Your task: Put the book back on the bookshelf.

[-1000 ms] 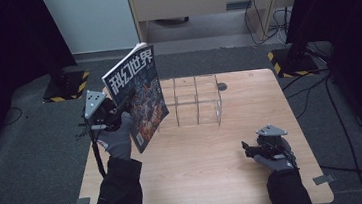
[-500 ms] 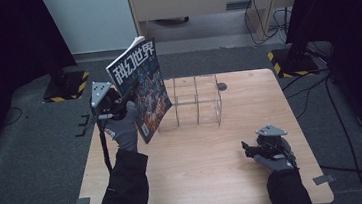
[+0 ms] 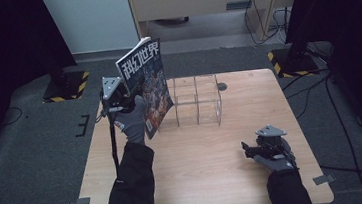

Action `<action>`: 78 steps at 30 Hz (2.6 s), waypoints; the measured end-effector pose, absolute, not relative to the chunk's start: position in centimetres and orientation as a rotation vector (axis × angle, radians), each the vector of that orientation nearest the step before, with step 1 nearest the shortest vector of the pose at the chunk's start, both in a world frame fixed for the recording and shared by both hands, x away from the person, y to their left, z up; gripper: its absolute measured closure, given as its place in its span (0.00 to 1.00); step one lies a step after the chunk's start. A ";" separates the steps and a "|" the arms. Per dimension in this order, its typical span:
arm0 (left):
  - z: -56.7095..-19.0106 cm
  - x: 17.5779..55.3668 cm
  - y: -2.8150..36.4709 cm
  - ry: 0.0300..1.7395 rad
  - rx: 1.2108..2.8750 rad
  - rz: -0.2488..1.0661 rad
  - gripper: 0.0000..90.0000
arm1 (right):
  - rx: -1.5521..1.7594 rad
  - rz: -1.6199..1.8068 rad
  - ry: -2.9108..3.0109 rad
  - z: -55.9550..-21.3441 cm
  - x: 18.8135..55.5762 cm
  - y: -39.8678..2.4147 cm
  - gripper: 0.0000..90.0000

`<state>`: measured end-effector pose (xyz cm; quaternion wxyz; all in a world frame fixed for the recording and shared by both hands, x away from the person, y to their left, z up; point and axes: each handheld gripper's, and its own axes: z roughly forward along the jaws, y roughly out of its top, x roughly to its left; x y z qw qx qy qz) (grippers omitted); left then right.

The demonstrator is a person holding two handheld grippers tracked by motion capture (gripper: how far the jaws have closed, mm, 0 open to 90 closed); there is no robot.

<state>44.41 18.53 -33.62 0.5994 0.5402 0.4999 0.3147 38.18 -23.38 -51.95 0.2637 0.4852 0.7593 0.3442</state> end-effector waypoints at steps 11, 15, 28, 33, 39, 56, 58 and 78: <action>-35.0 46.1 18.6 1.194 1.211 0.719 0.91 | 1.302 0.931 2.063 -52.1 38.2 -23.4 0.14; -35.7 46.5 18.6 1.202 1.195 0.725 0.91 | 1.302 0.935 2.057 -52.0 38.2 -23.3 0.14; -37.4 47.6 17.3 1.195 1.185 0.766 0.91 | 1.298 0.926 2.062 -52.2 38.2 -23.4 0.14; -38.0 48.0 16.8 1.203 1.186 0.767 0.91 | 1.297 0.928 2.057 -52.2 38.2 -23.5 0.14; -38.6 48.4 16.5 1.204 1.203 0.774 0.91 | 1.294 0.927 2.060 -52.3 38.2 -23.5 0.14; -39.3 48.6 17.8 1.228 1.129 0.796 0.91 | 1.287 0.916 2.055 -52.4 38.4 -23.5 0.14; -39.4 48.7 17.7 1.229 1.118 0.793 0.91 | 1.289 0.916 2.054 -52.4 38.3 -23.4 0.14; -42.2 48.8 16.0 1.240 1.114 0.760 0.90 | 1.278 0.925 2.053 -52.3 38.3 -23.4 0.15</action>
